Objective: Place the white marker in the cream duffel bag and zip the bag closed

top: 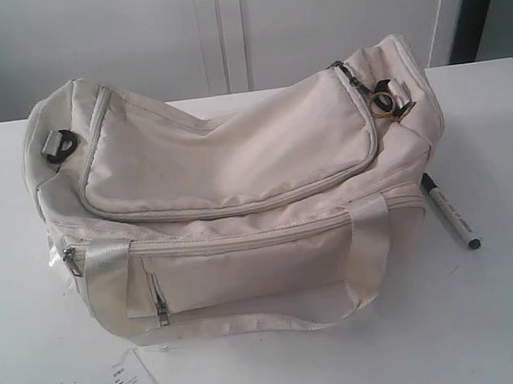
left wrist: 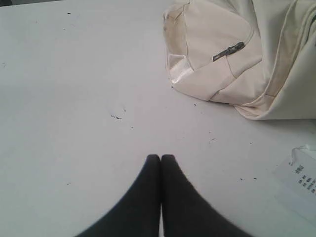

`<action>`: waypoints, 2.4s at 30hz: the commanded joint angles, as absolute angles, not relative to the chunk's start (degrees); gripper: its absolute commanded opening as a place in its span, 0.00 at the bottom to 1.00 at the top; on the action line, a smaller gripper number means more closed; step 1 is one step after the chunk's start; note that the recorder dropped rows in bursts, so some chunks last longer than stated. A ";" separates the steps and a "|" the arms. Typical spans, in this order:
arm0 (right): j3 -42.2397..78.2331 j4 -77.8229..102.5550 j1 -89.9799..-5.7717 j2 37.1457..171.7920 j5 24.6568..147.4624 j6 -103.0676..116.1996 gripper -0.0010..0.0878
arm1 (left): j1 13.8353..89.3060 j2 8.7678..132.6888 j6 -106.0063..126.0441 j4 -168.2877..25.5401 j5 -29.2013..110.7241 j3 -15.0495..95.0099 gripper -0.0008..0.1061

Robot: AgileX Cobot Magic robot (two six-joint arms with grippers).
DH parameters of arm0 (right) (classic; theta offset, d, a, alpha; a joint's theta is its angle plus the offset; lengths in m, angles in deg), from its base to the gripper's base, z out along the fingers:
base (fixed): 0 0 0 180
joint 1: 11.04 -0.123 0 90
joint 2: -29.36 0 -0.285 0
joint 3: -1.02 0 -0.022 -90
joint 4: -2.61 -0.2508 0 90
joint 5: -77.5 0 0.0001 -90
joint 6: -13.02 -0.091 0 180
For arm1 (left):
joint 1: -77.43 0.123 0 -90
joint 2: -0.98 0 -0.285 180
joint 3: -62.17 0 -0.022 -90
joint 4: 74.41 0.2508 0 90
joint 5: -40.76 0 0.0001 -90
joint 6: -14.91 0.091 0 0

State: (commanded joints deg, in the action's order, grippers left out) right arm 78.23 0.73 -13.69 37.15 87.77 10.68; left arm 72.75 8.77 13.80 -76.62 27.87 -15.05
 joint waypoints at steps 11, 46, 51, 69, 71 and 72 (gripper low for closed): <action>78.23 -0.36 -13.69 37.15 74.57 9.19 0.01 | 72.75 8.77 13.80 -76.62 27.87 -15.05 0.01; 30.47 -0.36 -13.83 84.51 103.97 16.51 0.01 | 72.75 8.77 13.80 -76.62 27.87 -15.05 0.01; 24.36 -5.91 -13.83 91.13 111.78 23.00 0.01 | 72.75 8.77 13.80 -76.62 27.87 -15.05 0.01; 8.15 -17.78 -13.83 110.98 123.17 33.76 0.21 | 72.75 8.77 13.41 -76.87 27.87 -15.05 0.01; 6.85 -18.29 -13.83 112.82 123.20 33.76 0.30 | 72.75 8.77 13.41 -76.87 27.87 -15.05 0.01; 6.21 -18.39 -13.83 113.80 123.09 33.76 0.35 | 72.75 8.77 13.41 -76.87 27.87 -15.05 0.01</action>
State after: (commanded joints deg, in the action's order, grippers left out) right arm 6.21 -18.39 -13.83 113.80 123.09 33.76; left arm 72.75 8.77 13.41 -76.87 27.87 -15.05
